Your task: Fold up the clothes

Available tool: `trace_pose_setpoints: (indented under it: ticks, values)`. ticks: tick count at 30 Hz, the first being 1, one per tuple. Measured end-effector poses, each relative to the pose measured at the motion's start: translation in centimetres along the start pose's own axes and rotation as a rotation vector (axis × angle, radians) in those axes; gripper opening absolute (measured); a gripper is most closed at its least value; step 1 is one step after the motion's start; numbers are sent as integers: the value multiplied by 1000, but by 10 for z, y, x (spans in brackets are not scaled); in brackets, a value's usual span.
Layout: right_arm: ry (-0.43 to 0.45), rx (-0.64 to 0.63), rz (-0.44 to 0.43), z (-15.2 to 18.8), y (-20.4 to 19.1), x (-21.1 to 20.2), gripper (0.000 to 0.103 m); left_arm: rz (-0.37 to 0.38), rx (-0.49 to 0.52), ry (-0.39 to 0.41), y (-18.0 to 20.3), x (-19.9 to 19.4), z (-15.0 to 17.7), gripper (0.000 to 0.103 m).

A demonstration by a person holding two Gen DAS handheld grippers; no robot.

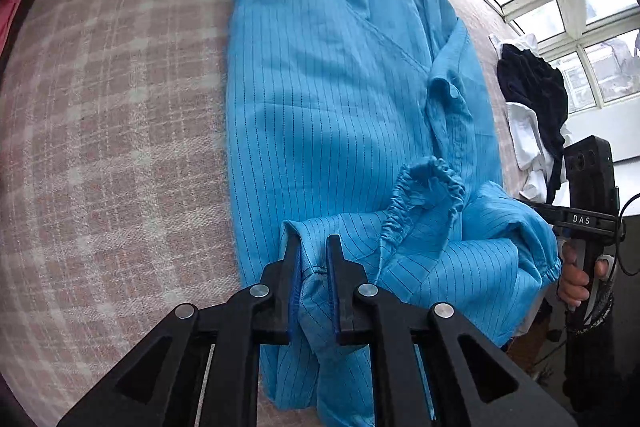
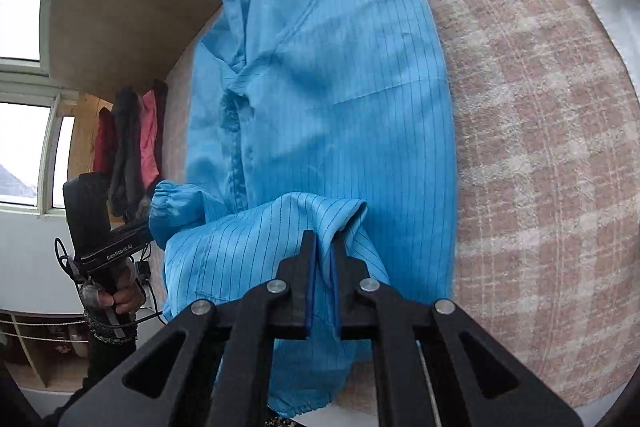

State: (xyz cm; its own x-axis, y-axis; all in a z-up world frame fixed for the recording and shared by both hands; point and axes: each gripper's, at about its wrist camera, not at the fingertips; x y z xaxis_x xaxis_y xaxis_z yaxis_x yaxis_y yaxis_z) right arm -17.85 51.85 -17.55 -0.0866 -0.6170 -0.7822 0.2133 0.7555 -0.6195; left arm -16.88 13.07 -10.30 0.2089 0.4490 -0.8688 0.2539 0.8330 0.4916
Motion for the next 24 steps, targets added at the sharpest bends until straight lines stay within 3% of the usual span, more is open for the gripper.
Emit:
trace_pose_setpoints:
  ticks: [2, 3, 4, 8, 10, 11, 14, 16, 21, 24]
  values:
    - [10, -22, -25, 3, 5, -13, 15, 32, 4, 27, -3, -16, 11, 27]
    - [15, -34, -38, 4, 7, -20, 28, 41, 11, 41, -4, -24, 17, 32]
    - [20, -45, -51, 5, 9, -27, 36, 38, 17, 56, -5, -34, 26, 32]
    - [59, -132, -103, 41, 9, -58, 45, 23, 51, 71, -6, -55, 70, 38]
    - [73, -191, -71, 65, 1, -59, 60, 5, 80, 25, -3, -47, 93, 41]
    - [59, -206, -60, 74, -3, -52, 61, 16, 81, -6, -2, -39, 101, 41]
    - [-24, -208, -100, 95, -13, -18, 61, 95, 86, -98, 5, -11, 127, 39]
    - [-85, -240, -119, 106, -23, 9, 61, 94, 138, -143, 14, 4, 137, 39]
    - [-191, -369, -26, 127, -61, 61, 57, 80, 219, -180, 25, 27, 141, 38]
    - [-172, -371, 144, 119, -68, 72, 15, 11, 236, -151, 30, 24, 123, 26]
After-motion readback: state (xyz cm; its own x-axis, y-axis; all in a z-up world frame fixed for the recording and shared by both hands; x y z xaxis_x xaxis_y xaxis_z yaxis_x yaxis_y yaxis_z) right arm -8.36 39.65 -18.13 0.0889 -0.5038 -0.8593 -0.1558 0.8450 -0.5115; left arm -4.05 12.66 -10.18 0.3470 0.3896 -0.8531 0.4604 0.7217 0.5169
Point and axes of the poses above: each gripper's, at about its wrist camera, not at the fingertips, and x roughly the way its jaws point, y to its right, z to its underside, and after that the axes turned 11 degrees about -y, right-handed
